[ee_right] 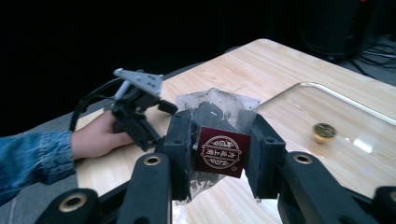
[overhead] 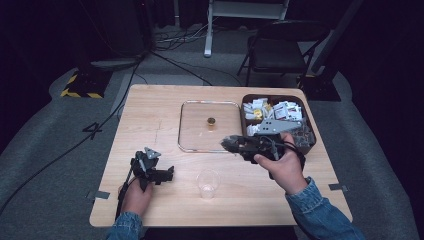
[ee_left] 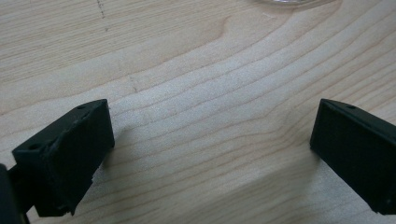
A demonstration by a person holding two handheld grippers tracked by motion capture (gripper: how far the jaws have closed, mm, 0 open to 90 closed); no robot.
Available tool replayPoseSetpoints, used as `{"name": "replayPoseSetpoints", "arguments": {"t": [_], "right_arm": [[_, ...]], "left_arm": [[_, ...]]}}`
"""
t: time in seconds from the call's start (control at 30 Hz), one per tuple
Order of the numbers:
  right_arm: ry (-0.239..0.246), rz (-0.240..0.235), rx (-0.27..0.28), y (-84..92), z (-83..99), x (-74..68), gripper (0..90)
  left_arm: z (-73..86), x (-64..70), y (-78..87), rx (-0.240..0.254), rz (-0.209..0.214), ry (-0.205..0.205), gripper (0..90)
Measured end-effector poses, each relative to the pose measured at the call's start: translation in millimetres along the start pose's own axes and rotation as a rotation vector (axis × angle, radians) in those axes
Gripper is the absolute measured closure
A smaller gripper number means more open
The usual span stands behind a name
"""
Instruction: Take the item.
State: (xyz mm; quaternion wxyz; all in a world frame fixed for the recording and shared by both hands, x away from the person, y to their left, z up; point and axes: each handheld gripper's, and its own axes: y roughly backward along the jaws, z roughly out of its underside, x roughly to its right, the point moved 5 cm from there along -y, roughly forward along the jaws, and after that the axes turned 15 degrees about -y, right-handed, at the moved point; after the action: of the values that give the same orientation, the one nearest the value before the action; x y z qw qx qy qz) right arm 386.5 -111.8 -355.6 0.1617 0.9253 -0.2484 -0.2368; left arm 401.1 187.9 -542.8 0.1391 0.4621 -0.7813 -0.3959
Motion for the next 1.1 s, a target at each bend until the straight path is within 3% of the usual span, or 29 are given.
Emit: {"name": "replayPoseSetpoints", "arguments": {"t": [0.07,0.27,0.67,0.93,1.1], "right_arm": [[0.029,-0.013,-0.004,-3.6,1.9,-5.6,65.8],[0.051,-0.049,-0.035,-14.4,10.3,-18.7,65.7],[0.049,-0.099,-0.102,-33.5,29.0,-33.5,65.7],[0.041,-0.107,-0.147,-43.8,41.9,-36.2,65.7],[0.033,-0.114,-0.202,-54.4,55.4,-38.3,65.7]], "left_arm": [[0.0,-0.2,0.0,0.000,-0.001,-0.002,0.0],[0.0,0.0,0.0,0.000,0.000,0.000,0.0],[0.0,0.0,0.0,0.000,0.000,0.000,0.0],[0.0,-0.2,0.0,0.000,-0.001,-0.002,0.1],[0.0,0.0,0.0,0.000,0.000,0.000,0.0]]}}
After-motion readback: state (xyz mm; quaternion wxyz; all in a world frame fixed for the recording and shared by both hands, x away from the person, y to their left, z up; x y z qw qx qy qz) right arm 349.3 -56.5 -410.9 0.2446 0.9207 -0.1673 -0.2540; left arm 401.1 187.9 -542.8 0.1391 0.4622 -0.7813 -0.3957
